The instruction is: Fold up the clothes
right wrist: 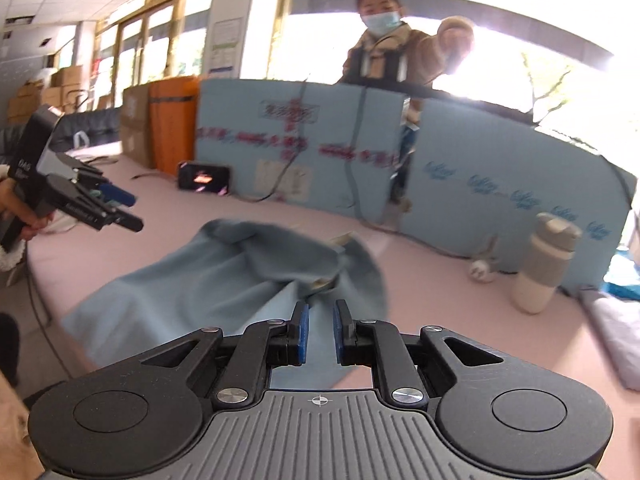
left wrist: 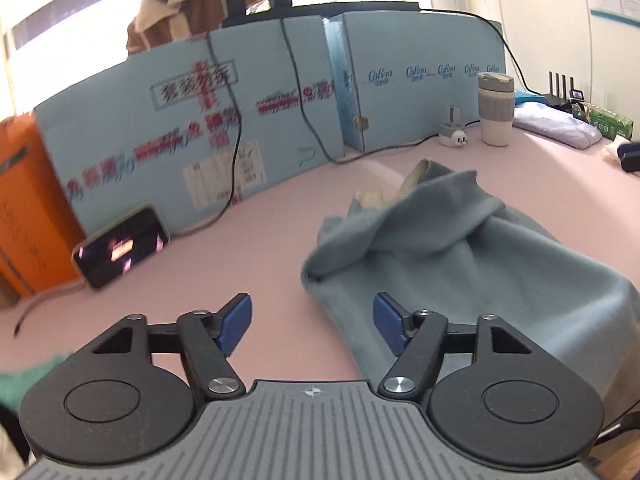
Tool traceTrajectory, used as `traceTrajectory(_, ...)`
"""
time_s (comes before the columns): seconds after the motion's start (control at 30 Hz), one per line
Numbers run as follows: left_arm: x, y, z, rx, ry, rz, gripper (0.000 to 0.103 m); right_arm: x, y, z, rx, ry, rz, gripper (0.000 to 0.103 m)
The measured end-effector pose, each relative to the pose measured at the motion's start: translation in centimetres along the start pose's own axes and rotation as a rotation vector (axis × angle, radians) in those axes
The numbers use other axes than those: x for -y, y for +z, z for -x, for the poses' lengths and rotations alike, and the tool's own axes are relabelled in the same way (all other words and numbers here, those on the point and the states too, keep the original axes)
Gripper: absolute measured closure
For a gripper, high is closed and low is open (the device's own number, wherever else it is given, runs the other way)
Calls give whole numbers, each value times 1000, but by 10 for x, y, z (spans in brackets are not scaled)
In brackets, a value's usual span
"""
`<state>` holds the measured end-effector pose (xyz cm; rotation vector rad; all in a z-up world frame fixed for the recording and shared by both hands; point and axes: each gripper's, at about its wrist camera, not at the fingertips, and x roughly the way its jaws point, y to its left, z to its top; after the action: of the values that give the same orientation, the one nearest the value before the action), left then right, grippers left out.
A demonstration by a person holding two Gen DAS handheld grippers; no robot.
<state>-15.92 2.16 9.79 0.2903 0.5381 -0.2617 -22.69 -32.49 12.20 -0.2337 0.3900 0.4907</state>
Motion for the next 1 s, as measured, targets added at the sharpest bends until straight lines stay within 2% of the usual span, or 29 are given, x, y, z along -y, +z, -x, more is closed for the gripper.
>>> traceTrajectory(0.13, 16, 16, -44, -44, -6, -46, 25, 26, 14, -18, 20, -29, -32, 88)
traceTrajectory(0.23, 28, 18, -76, -86, -7, -97, 25, 46, 19, -44, 9, -14, -92, 88)
traceTrajectory(0.27, 32, 17, -85, -94, -4, -111, 25, 52, 20, -55, 3, -6, -116, 84)
traceTrajectory(0.3, 34, 17, -93, -101, 1, -122, 25, 57, 20, -66, -2, -3, -138, 77)
traceTrajectory(0.4, 36, 16, -114, -119, 16, -142, 25, 69, 21, -98, -21, -31, -184, 70)
traceTrajectory(0.53, 28, 18, -132, -125, 28, -115, 25, 76, 25, -142, -56, -10, -204, 70)
traceTrajectory(0.63, 22, 20, -139, -117, 11, -71, 26, 74, 29, -174, -92, 14, -159, 67)
traceTrajectory(0.7, 20, 21, -141, -110, -5, -51, 34, 73, 30, -194, -119, 16, -136, 50)
traceTrajectory(0.73, 20, 21, -142, -106, -16, -42, 40, 72, 29, -201, -128, 15, -133, 48)
traceTrajectory(0.8, 18, 22, -142, -96, -45, -20, 66, 73, 28, -215, -146, 29, -133, 48)
traceTrajectory(0.9, 15, 24, -140, -73, -64, 6, 77, 73, 26, -230, -166, 54, -139, 48)
traceTrajectory(1.0, 12, 26, -134, -40, -70, 11, 83, 72, 26, -242, -182, 77, -146, 49)
